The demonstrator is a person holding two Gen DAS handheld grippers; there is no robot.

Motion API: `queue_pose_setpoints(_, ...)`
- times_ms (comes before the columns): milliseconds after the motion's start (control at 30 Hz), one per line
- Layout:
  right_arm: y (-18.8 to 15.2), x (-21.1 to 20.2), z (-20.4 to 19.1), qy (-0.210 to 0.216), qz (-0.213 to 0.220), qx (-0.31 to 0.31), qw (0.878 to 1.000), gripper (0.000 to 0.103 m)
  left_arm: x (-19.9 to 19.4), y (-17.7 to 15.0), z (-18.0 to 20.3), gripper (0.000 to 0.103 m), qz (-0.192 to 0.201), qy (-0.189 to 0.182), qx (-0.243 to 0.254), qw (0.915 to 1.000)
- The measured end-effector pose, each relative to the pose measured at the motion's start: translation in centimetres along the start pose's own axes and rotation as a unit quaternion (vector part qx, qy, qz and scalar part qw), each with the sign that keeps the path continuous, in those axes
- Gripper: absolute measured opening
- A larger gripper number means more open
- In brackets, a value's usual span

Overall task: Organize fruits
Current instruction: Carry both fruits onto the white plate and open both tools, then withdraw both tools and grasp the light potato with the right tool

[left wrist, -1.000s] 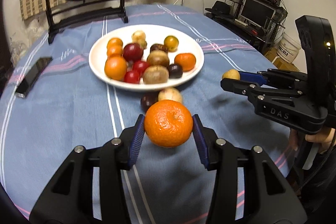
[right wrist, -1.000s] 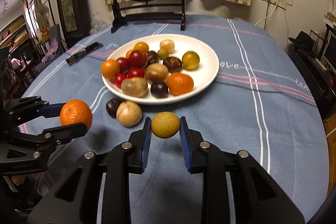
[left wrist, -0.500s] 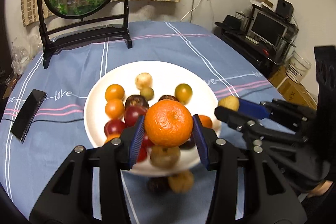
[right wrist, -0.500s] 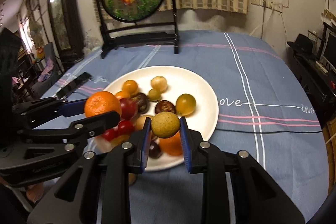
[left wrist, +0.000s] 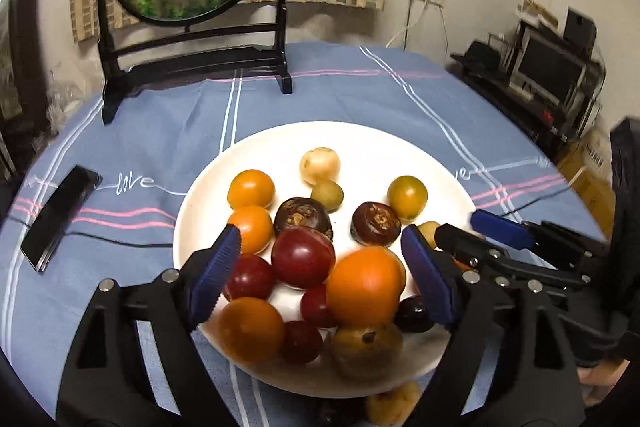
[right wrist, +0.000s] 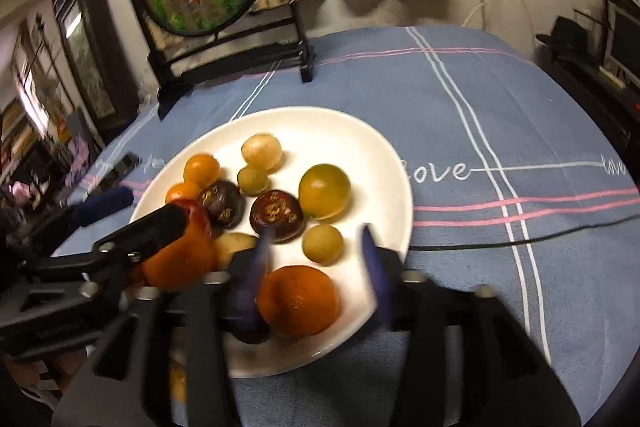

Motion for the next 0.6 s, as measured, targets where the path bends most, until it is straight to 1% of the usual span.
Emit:
queue_pose_setpoints(67, -0.1, -0.1, 0.0, 0.008, -0.001, 0.001, 1.000, 0.061, 0.0, -0.1, -0.7, 0.086, -0.013, -0.020, -0.026, 0.9994)
queue_pose_setpoints(133, -0.4, -0.1, -0.3, 0.010, -0.006, -0.003, 1.000, 0.061, -0.2, -0.3, -0.9, 0.088, -0.016, -0.029, -0.036, 0.9988)
queue_pose_setpoints(200, -0.6, -0.1, -0.7, 0.011, -0.011, -0.013, 1.000, 0.061, -0.5, -0.6, -1.0, 0.092, -0.003, -0.021, -0.032, 0.9993)
queue_pose_setpoints(233, -0.7, -0.2, -1.1, 0.015, -0.011, -0.022, 1.000, 0.061, -0.8, -0.6, -1.0, 0.093, 0.008, -0.009, -0.027, 0.9996)
queue_pose_setpoints(333, -1.0, -0.1, -1.7, 0.014, -0.009, -0.039, 0.999, 0.061, -1.7, -0.8, -1.2, 0.094, 0.031, 0.010, -0.018, 0.9993)
queue_pose_setpoints(433, -1.2, 0.1, -1.4, 0.013, -0.013, -0.037, 0.999, 0.061, -2.1, -1.1, -2.0, 0.096, 0.041, 0.023, -0.022, 0.9986)
queue_pose_setpoints(500, -1.5, -0.1, -1.0, 0.041, -0.020, -0.018, 0.999, 0.061, -2.2, -1.5, -2.8, 0.096, 0.041, 0.028, -0.028, 0.9984)
queue_pose_setpoints(533, -1.6, -0.4, -1.0, 0.052, -0.019, -0.011, 0.998, 0.061, -2.2, -1.7, -3.2, 0.096, 0.034, 0.023, -0.034, 0.9986)
queue_pose_setpoints(600, -2.3, -1.4, -1.7, 0.066, -0.015, -0.023, 0.997, 0.061, -2.2, -2.0, -3.8, 0.096, 0.024, 0.017, -0.042, 0.9987)
Point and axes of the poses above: each gripper's, at about its wrist camera, not at the fingertips, and x roughly the way its jaws point, z to its right, y to its top, the point moved 2 cm from there along x, roughly the way its jaws point, and after that the axes turned 13 degrees about y, right-handed, at the moved point
